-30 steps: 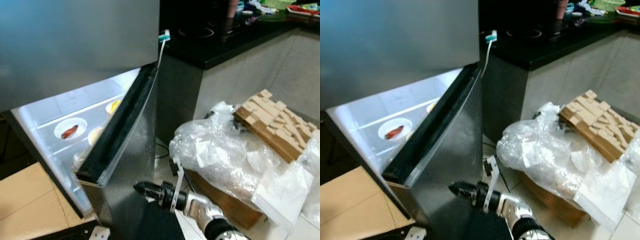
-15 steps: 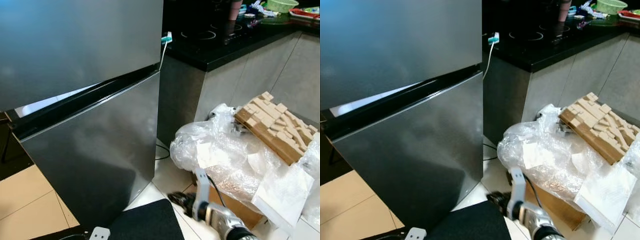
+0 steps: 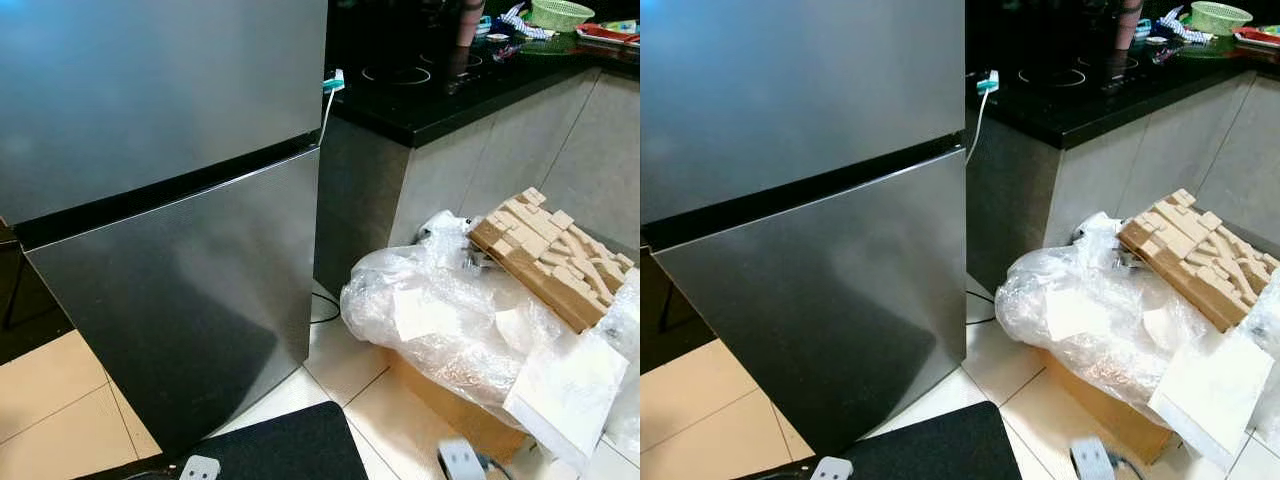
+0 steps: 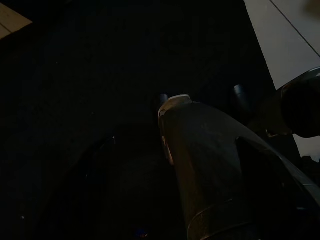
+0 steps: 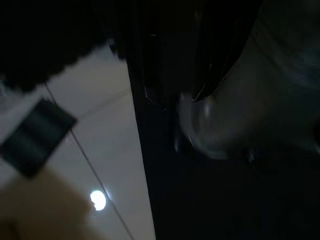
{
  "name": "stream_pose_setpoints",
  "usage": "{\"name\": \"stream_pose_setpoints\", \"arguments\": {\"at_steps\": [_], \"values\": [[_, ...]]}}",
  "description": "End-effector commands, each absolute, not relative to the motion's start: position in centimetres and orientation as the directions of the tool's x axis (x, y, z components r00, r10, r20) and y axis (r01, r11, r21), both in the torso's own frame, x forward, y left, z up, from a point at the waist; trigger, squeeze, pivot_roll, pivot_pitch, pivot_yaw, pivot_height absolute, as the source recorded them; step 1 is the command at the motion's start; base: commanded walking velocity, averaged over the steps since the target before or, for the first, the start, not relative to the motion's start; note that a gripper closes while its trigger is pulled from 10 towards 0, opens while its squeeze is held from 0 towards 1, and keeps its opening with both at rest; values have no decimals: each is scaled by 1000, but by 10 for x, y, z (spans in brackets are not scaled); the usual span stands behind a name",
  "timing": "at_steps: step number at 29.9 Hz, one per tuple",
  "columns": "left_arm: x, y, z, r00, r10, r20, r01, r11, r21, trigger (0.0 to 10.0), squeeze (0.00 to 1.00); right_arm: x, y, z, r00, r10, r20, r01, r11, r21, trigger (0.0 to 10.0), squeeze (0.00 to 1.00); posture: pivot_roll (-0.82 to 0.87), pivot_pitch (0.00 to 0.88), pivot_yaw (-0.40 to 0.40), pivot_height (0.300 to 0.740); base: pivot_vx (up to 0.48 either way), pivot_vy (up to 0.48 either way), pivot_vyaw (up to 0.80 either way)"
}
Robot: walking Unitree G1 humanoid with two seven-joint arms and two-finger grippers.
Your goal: Restocking fridge
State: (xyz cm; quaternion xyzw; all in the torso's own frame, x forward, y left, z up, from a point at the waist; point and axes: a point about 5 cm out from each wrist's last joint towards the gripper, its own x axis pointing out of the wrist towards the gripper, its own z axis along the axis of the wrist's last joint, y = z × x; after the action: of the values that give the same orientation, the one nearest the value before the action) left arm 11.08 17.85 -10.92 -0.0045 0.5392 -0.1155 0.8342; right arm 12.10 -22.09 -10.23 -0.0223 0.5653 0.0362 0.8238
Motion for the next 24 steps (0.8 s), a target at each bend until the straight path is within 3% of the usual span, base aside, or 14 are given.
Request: {"name": "stream_pose_setpoints", "arguments": {"at_steps": [1,5,24], "values": [[91,175,-115,320,-206,-925,185,971,-152,10000,0,116,-224,-103,336,10,-942,-103,994,-26,10000,0,-49,0,-19,740,0,0,0],[91,175,-115,320,-205,-925,185,971,-151,10000,0,113,-224,-104,334,16,-942,-97,995,-18,10000,0,-49,0,-19,740,0,0,0],[97,177,-114,336,-188,-923,197,972,-126,10000,0,126,-217,-102,366,30,-930,-169,985,-35,10000,0,-45,0,-11,740,0,0,747]]}}
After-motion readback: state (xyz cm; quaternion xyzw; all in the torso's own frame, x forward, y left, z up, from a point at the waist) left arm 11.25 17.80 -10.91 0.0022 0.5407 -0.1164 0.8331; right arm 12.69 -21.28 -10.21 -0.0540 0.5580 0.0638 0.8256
